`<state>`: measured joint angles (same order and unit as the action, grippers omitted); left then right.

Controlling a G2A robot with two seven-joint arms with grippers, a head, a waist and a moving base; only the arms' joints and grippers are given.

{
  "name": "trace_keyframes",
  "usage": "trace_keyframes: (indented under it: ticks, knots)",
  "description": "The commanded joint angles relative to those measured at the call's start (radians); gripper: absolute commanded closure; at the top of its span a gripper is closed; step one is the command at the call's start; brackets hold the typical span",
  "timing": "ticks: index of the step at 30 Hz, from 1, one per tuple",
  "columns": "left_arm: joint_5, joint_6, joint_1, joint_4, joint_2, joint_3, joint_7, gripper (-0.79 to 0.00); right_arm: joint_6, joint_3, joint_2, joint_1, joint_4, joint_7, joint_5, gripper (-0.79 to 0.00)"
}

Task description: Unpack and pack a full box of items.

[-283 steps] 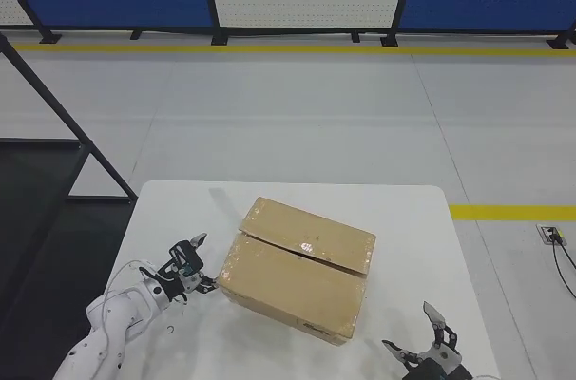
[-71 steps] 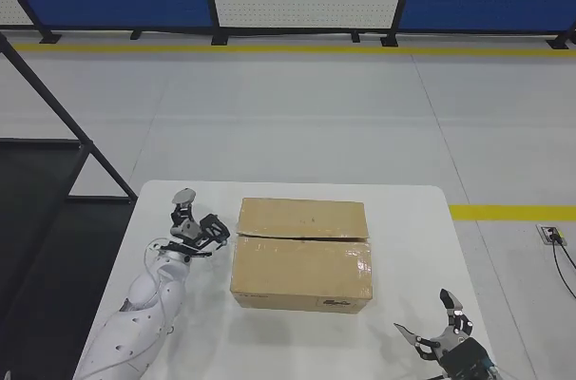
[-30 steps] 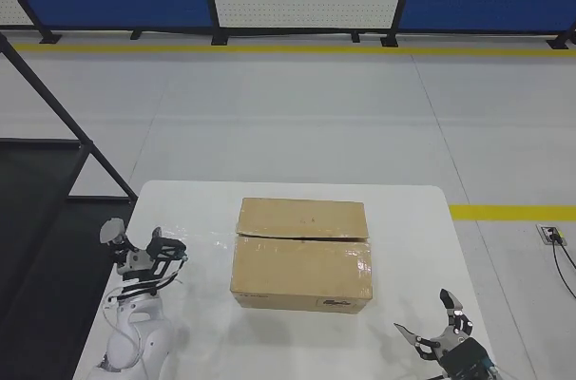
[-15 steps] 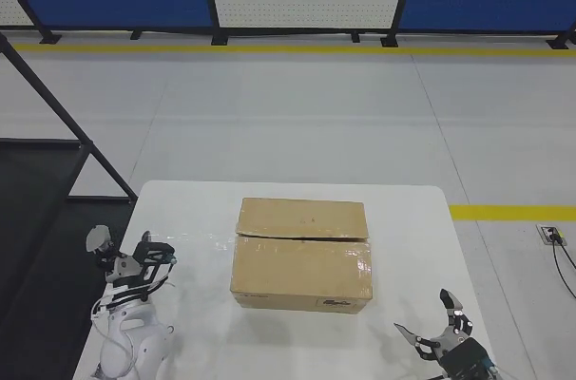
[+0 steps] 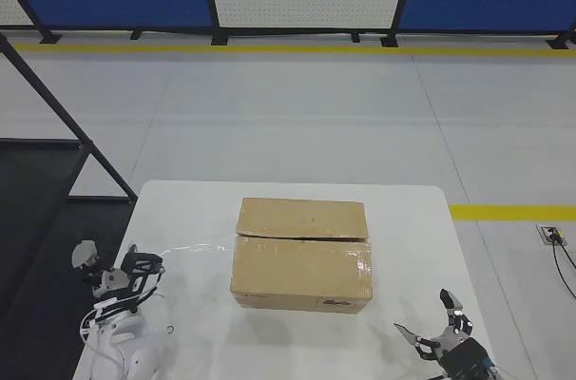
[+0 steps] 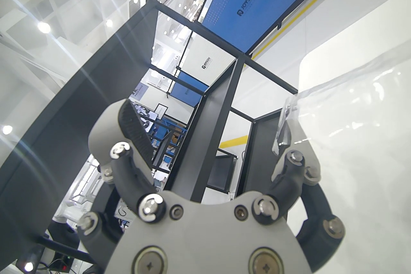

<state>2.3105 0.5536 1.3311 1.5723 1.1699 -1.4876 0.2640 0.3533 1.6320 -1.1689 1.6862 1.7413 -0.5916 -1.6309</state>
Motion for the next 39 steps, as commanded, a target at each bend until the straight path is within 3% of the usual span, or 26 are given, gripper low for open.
trace_keyframes:
  ticks: [1,9,25,30,39]
  knots:
    - [-0.004,-0.011,0.014,0.005,0.001,-0.009,-0.009,-0.785,0.000,0.000,0.000,0.000,0.000,0.000,0.000,-0.785]
    - [0.003,-0.156,0.056,0.035,-0.004,-0.065,-0.068,-0.785,0.000,0.000,0.000,0.000,0.000,0.000,0.000,-0.785]
    - [0.001,-0.162,0.057,0.037,-0.004,-0.067,-0.070,-0.785,0.000,0.000,0.000,0.000,0.000,0.000,0.000,-0.785]
    - [0.050,-0.251,0.024,-0.019,-0.006,-0.061,-0.096,-0.785,0.000,0.000,0.000,0.000,0.000,0.000,0.000,-0.785]
    - [0.065,-0.287,-0.041,-0.115,-0.004,-0.077,-0.116,-0.785,0.000,0.000,0.000,0.000,0.000,0.000,0.000,-0.785]
